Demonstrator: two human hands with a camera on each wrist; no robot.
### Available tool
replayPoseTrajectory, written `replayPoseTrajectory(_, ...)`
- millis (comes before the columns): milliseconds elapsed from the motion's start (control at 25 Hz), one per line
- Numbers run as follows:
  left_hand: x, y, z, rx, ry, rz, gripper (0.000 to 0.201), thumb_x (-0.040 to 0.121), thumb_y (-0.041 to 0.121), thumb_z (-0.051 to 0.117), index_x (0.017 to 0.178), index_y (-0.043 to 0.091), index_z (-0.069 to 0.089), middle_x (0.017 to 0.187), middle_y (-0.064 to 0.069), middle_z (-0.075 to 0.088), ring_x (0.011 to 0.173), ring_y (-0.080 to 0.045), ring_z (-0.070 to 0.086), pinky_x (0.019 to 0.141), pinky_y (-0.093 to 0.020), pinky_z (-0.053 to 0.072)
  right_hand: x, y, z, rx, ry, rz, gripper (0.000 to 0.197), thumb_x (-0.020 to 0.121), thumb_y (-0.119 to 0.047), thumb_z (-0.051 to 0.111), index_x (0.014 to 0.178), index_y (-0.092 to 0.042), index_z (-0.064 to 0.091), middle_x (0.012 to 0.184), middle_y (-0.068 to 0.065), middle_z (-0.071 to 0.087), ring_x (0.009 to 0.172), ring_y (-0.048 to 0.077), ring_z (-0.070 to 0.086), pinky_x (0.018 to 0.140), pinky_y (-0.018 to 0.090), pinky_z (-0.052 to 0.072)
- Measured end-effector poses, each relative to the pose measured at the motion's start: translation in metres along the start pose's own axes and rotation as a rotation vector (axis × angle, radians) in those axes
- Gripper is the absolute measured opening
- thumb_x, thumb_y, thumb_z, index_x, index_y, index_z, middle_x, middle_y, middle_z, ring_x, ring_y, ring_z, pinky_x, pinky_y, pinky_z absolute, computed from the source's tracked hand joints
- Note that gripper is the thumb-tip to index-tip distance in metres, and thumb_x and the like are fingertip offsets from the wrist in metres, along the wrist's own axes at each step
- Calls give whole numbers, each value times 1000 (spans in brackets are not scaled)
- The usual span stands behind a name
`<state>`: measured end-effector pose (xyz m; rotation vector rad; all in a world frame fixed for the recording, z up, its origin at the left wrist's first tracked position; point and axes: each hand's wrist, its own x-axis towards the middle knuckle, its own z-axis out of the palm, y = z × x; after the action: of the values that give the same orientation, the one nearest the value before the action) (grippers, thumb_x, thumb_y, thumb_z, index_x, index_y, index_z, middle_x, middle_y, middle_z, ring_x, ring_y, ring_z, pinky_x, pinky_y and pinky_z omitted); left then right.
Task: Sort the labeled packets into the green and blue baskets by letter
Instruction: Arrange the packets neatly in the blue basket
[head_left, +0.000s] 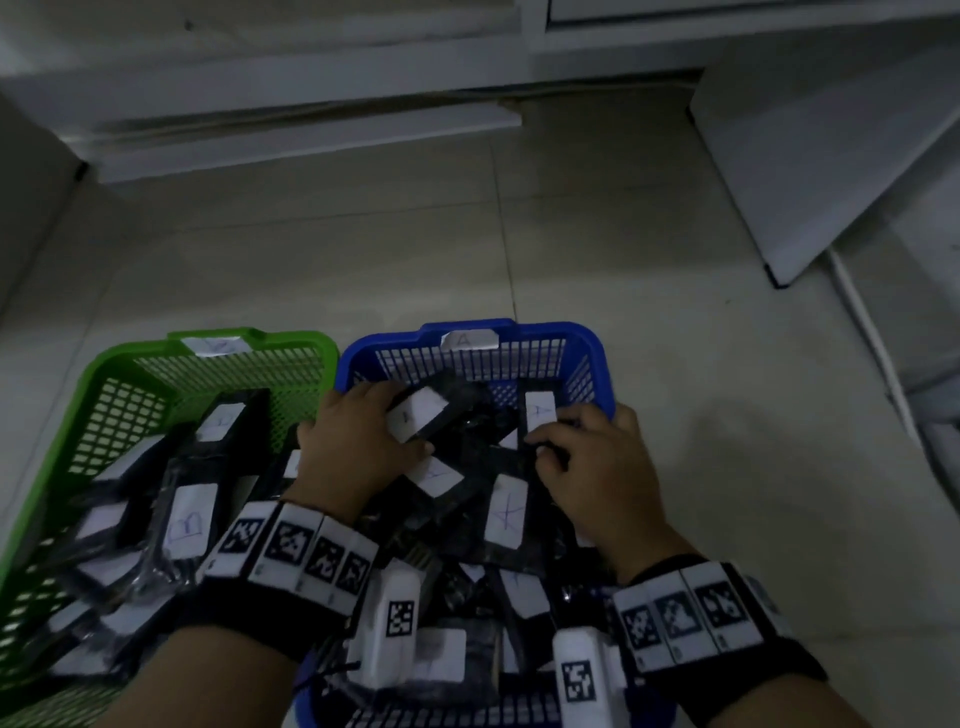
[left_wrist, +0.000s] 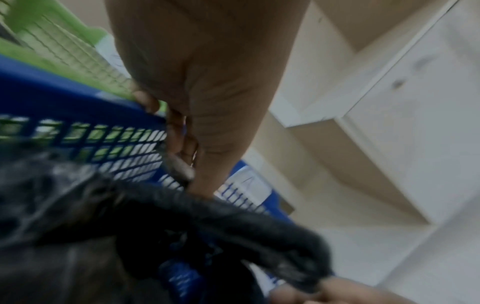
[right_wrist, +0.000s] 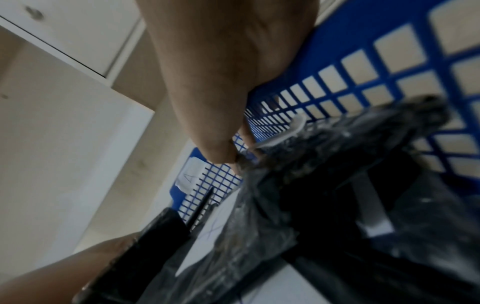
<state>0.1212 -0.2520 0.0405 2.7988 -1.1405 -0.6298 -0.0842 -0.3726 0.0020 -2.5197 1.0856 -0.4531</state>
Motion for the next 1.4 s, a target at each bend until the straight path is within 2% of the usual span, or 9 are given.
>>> replayPoseTrajectory(200,17,0,-12,46,108,244,68,66,49,58,130,31,48,131,1,55,119,-32,50,95,-49,45,1,-3,-7,-99,-190,38,22,91,-35,52,101,-37,72,114,-10,60,107,26,41,91,27,35)
replayPoseTrajectory(400,20,14,-19,-25,3,264,60,75,31,74,130,23,52,137,-6,43,121,-30,49,100,-48,44,3,2,-6,-144,-199,-25,22,91,-37,50,97,-43,70,102,-13,62,104,23,51,77,17,15)
replayPoseTrajectory(520,13,10,-18,-48,-34,355,25,90,20,56,110,29,68,128,-5,50,114,-27,55,99,-44,45,4,3,-6,-184,-196,-23,32,87,-48,38,95,-44,69,99,-14,62,100,24,53,77,18,16)
replayPoseTrajectory(680,3,-4,-12,142,-255,443,44,96,16,38,133,38,51,145,1,45,130,-24,44,116,-39,23,3,3,-5,-193,-207,8,27,86,-49,41,93,-47,67,101,-19,61,103,24,54,78,14,15)
replayPoseTrajectory(880,-12,-8,-12,185,-320,526,57,92,28,47,143,42,28,154,7,28,141,-16,27,117,-43,0,4,2,-6,-193,-228,34,33,80,-53,36,94,-50,66,103,-20,61,108,23,55,83,14,17)
replayPoseTrajectory(1000,-11,-7,-13,179,-322,511,60,83,31,59,138,39,36,147,6,34,136,-18,32,117,-39,8,1,-5,-8,-258,-186,9,43,75,-67,36,98,-50,68,110,-17,63,108,30,51,86,29,41)
replayPoseTrajectory(1080,-9,-12,-16,28,-286,480,60,75,27,67,130,32,45,136,2,46,125,-20,45,111,-36,28,0,-10,-12,-252,-203,3,50,68,-77,39,98,-50,69,117,-13,62,110,35,47,86,37,45)
replayPoseTrajectory(1240,-11,-10,-18,-227,-82,360,63,70,37,74,125,25,47,124,-1,53,109,-21,55,93,-36,47,1,-15,-24,-256,-403,39,50,59,-85,45,87,-50,67,151,-6,33,141,40,12,113,56,13)
replayPoseTrajectory(1400,-8,5,-22,100,88,268,66,75,49,67,132,27,44,128,-1,48,117,-26,50,99,-46,41,2,-18,-40,-96,-538,83,30,64,-70,67,74,-42,66,160,-12,-1,143,27,-27,104,63,-24)
